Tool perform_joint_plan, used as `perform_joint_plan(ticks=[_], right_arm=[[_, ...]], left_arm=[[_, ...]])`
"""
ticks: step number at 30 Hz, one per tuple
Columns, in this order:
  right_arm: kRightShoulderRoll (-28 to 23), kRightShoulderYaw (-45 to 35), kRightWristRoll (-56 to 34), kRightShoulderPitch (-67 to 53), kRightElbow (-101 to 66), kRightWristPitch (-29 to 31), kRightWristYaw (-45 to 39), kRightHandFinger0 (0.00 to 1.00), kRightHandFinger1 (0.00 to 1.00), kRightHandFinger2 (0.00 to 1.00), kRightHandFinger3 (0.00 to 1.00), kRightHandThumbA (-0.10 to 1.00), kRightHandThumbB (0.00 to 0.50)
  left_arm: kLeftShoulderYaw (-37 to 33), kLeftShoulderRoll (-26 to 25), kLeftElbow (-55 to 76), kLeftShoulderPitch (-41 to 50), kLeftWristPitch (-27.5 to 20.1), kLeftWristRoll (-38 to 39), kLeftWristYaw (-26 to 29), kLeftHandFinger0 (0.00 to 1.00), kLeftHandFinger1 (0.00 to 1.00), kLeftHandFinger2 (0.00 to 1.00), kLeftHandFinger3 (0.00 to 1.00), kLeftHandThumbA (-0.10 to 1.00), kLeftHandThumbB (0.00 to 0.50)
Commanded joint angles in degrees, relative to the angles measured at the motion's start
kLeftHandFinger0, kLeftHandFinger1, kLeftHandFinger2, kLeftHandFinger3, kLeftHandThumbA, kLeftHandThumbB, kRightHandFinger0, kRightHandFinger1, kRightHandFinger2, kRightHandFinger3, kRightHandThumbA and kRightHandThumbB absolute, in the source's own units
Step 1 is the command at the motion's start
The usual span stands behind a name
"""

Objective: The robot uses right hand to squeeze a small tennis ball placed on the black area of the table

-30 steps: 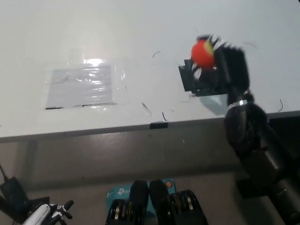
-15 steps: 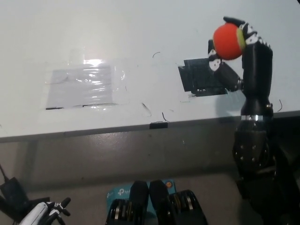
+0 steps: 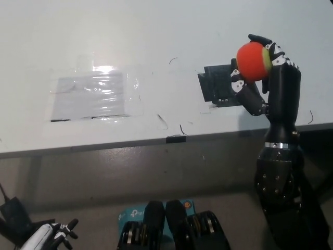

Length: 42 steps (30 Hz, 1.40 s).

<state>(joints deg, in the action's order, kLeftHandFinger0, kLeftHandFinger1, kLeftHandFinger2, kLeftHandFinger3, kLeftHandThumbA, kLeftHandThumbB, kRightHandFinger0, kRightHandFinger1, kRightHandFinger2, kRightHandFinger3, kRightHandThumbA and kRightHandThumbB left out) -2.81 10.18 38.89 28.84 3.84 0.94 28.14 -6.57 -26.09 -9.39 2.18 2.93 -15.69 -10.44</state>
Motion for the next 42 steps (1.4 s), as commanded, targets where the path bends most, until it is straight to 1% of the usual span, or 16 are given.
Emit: perform_joint_plan(ticks=[1, 6, 9, 14, 16, 18, 20, 23, 28, 31, 33, 34, 35, 36, 40, 42], right_arm=[[0.3, -0.7, 1.8, 1.4, -1.5, 3.3, 3.4, 0.0, 0.0, 0.25, 0.0, -0.1, 0.24], [-0.8, 0.2, 3.3, 2.3, 1.0, 3.8, 3.0, 0.0, 0.01, 0.28, 0.0, -0.1, 0.272], [-3.8, 2.5, 4.5, 5.1, 4.4, 0.2, -4.9, 0.0, 0.1, 0.42, 0.01, -0.1, 0.198], [-10.8, 9.0, 8.0, 11.2, 13.8, 0.1, -13.4, 0.0, 0.3, 0.69, 0.27, -0.1, 0.209], [-13.5, 12.9, 10.4, 14.6, 19.7, 0.4, -15.7, 0.0, 0.36, 0.76, 0.37, -0.1, 0.133], [-14.4, 14.8, 10.9, 15.9, 21.6, 0.0, -16.3, 0.0, 0.39, 0.77, 0.38, -0.1, 0.061], [-16.0, 18.6, 12.9, 19.6, 28.7, 1.2, -17.1, 0.0, 0.15, 0.45, 0.25, -0.1, 0.088], [-16.2, 22.4, 14.7, 22.8, 36.3, 0.8, -15.3, 0.0, 0.04, 0.33, 0.28, -0.1, 0.094], [-15.0, 22.9, 12.1, 25.1, 42.7, -0.2, -16.8, 0.0, 0.07, 0.45, 0.48, -0.1, 0.034], [-14.3, 23.2, 11.7, 25.6, 43.8, -3.4, -22.7, 0.14, 0.36, 0.64, 0.74, -0.1, 0.0], [-13.9, 23.1, 11.1, 24.7, 43.7, -4.2, -24.6, 0.48, 0.72, 0.91, 0.94, -0.1, 0.02], [-13.9, 23.1, 11.1, 24.6, 43.6, -4.4, -25.1, 0.49, 0.74, 0.91, 0.95, -0.1, 0.02], [-13.4, 22.6, 10.4, 23.6, 42.5, -6.1, -27.3, 0.85, 1.0, 1.0, 1.0, 0.0, 0.087], [-13.2, 22.2, 9.5, 23.4, 41.9, -6.3, -28.6, 1.0, 1.0, 1.0, 1.0, 0.12, 0.116], [-12.1, 19.9, 6.3, 22.1, 38.1, -10.1, -35.0, 1.0, 1.0, 1.0, 1.0, 0.36, 0.278], [-11.7, 19.6, 5.5, 21.5, 35.1, -13.4, -40.3, 1.0, 1.0, 1.0, 1.0, 0.5, 0.484]], left_arm=[[0.5, -0.7, 1.1, -0.3, -1.5, -0.5, 0.6, 0.22, 0.23, 0.42, 0.51, 1.0, 0.444], [0.5, -0.6, 1.1, -0.2, -1.8, -0.3, 0.5, 0.22, 0.23, 0.41, 0.52, 1.0, 0.452], [0.4, -0.6, 1.8, 0.2, -1.5, -0.5, 0.5, 0.22, 0.23, 0.4, 0.52, 1.0, 0.453], [0.5, -0.7, 1.8, 0.1, -0.6, -0.1, -0.1, 0.2, 0.21, 0.39, 0.48, 1.0, 0.431], [0.2, -0.9, 2.0, 0.1, -0.2, -0.7, -0.1, 0.21, 0.22, 0.39, 0.48, 1.0, 0.462], [0.1, -1.0, 2.2, 0.2, -0.2, -0.8, -0.2, 0.21, 0.22, 0.39, 0.48, 1.0, 0.467], [0.3, -0.9, 1.6, -0.1, -0.4, -0.2, -0.4, 0.22, 0.24, 0.44, 0.5, 1.0, 0.447], [0.3, -1.0, 1.7, -0.3, 0.2, 0.1, -0.8, 0.18, 0.19, 0.4, 0.48, 1.0, 0.45], [0.2, -0.9, 1.2, -0.8, -0.4, 0.1, -1.0, 0.18, 0.17, 0.36, 0.45, 1.0, 0.49], [0.1, -1.3, 1.2, -1.1, -0.2, -0.3, -1.2, 0.2, 0.23, 0.39, 0.49, 1.0, 0.466], [0.2, -1.4, 1.1, -1.2, -0.8, 0.0, -1.2, 0.18, 0.2, 0.4, 0.53, 1.0, 0.476], [0.2, -1.4, 1.1, -1.1, -0.9, 0.0, -1.3, 0.18, 0.2, 0.4, 0.54, 1.0, 0.476], [0.1, -1.5, 1.6, -1.2, -0.2, -0.4, -1.3, 0.14, 0.13, 0.35, 0.51, 1.0, 0.468], [0.3, -1.4, 1.5, -1.3, 0.0, -0.1, -1.4, 0.15, 0.13, 0.35, 0.5, 1.0, 0.469], [0.6, -1.3, 1.5, -1.4, 0.1, 0.1, -1.4, 0.18, 0.18, 0.37, 0.48, 1.0, 0.461], [0.6, -1.3, 1.3, -1.3, -0.1, 0.1, -1.4, 0.2, 0.18, 0.38, 0.49, 1.0, 0.454]])
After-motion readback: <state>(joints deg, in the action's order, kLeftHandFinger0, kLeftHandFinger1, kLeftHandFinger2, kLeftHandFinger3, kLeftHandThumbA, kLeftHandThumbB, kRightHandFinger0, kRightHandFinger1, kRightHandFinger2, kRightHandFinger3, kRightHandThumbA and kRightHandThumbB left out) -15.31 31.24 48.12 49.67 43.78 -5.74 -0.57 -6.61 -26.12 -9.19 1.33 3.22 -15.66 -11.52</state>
